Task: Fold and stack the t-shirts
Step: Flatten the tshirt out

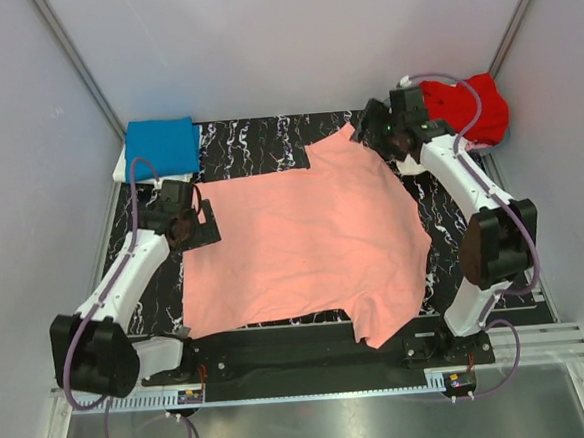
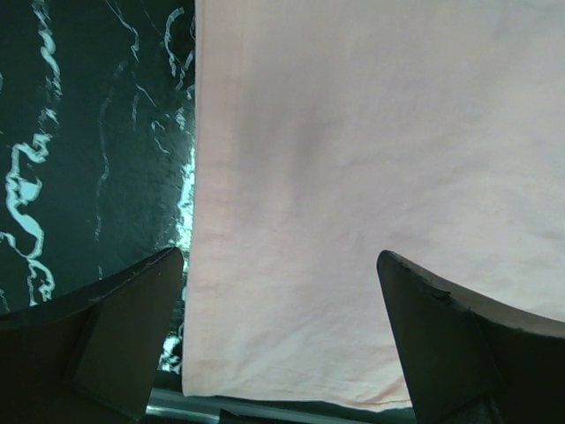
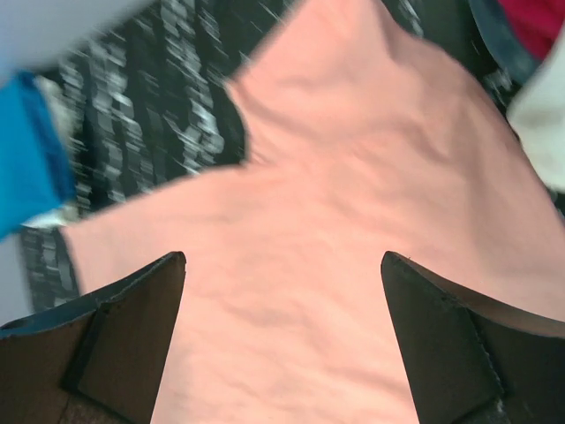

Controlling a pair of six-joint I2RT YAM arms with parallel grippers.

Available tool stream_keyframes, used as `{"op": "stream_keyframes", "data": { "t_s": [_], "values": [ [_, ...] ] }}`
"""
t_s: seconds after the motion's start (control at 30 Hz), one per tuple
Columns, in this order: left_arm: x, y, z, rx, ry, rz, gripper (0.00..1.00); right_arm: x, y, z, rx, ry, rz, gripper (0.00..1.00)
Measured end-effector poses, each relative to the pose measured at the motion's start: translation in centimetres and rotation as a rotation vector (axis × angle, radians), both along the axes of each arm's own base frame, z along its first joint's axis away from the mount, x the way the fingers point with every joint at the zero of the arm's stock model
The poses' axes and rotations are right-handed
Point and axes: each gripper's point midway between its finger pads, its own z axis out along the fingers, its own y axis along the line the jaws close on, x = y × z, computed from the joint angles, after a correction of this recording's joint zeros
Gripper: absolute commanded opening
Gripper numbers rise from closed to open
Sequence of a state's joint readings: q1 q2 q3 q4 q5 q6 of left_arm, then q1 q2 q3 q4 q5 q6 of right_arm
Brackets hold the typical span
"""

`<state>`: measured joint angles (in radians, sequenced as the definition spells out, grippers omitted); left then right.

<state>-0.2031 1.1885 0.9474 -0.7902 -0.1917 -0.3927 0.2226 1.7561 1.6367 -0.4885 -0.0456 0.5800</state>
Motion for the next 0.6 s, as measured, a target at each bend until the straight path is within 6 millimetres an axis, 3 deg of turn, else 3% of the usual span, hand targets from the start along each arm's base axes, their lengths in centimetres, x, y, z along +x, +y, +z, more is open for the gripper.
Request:
{"op": "stream_keyframes", "data": {
  "t_s": [0.17,0.27,0.43,0.6],
  "values": [
    [1.6,-1.1,-3.6,-0.034,0.118,0.05,0.98,-3.8,-1.6,-9.4,-0.12,0.265,0.01,1.0],
    [3.6,-1.9,-6.2,-0.051,0.17,0.08,0.98,-4.3,-1.8,-13.2,-0.17,0.371,0.035,1.0],
    [7.1,-2.9,-9.8,-0.053,0.245,0.111,0.97,-2.5,-1.7,-16.4,-0.237,0.449,0.07,1.0],
    [11.7,-3.7,-10.7,-0.051,0.232,0.115,0.97,1.0,-1.5,-18.5,-0.283,0.471,0.079,1.0]
  ]
}}
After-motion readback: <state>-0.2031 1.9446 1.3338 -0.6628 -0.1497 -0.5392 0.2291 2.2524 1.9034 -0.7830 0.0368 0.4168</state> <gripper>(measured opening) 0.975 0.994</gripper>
